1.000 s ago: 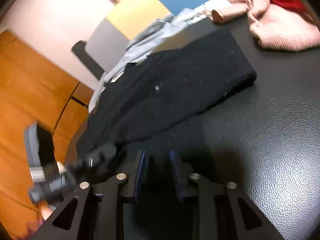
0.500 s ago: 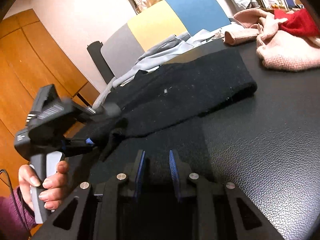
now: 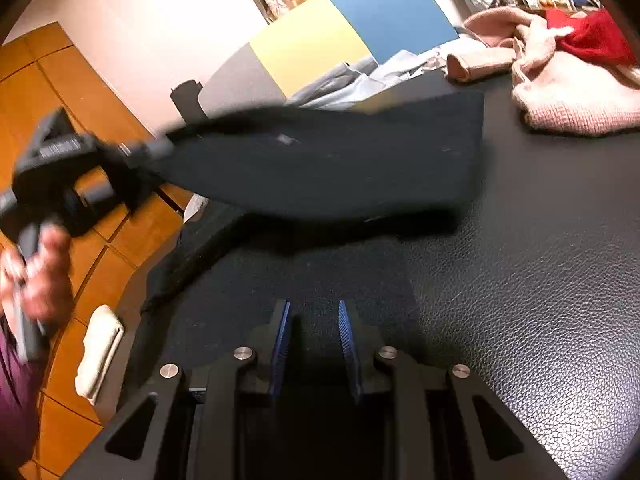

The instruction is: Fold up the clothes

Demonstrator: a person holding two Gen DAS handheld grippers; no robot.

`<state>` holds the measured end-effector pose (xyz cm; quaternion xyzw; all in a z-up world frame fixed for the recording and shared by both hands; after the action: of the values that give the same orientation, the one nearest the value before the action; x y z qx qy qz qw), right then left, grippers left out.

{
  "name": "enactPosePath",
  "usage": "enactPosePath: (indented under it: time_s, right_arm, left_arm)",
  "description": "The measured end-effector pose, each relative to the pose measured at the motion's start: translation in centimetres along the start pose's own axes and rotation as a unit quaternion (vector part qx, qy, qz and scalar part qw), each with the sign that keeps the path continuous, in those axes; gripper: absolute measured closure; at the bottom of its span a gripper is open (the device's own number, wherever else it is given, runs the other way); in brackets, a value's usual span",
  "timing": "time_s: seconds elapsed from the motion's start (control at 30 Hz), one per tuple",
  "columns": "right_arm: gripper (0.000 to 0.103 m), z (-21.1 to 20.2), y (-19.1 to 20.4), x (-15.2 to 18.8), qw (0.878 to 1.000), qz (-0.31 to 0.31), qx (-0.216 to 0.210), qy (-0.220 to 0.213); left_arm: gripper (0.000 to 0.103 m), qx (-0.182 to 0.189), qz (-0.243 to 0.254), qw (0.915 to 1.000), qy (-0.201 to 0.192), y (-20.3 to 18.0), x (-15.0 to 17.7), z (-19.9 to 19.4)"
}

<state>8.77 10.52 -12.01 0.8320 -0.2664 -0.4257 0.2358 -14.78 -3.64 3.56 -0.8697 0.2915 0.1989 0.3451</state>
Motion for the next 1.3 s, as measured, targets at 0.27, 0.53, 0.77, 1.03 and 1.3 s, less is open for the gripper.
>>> enactPosePath:
  time_s: [0.27,0.53,0.77,1.03,1.3]
  right_arm:
    - [0.078,2.1,0.9,-3.1,0.999,-0.029,0.018,0.041]
    - [0.095,5.3,-1.1,-6.9,0.995,-0.037,0.081,0.036]
    - [0.089,3.8,-2.8,-6.8,0.998,0.015,0.066,0.004]
    - [0.088,4.1,-2.9,-6.1,0.998,0.024,0.061,-0.016]
    - [0.088,4.1,-2.9,-6.0,0.998,0.019,0.064,-0.019]
  left_arm:
    - [0.097,0.004,0.015,0.9999,-0.005,2.1,-5.1,-4.7]
    - [0.097,0.003,-0.065,0.9978,-0.012,8.4,-4.7,-5.7]
    - [0.095,-0.067,-0.114,0.9907,0.033,15.7,0.3,-2.6]
    - [0.034,-0.095,-0.101,0.9850,0.103,16.1,6.7,2.9]
    - [0.103,-0.079,-0.092,0.9877,0.099,13.8,6.9,3.2]
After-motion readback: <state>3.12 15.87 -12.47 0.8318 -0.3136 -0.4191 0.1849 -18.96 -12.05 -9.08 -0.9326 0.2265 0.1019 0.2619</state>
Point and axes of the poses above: each gripper's, at about its wrist camera, not at the fingertips, and z roughly the way its jaws point, y to its left, x to its underside, the point moved 5 cm from there along z, roughly the way its jaws point, and after that the axes turned 6 degrees about -x, right-handed, at the moved point
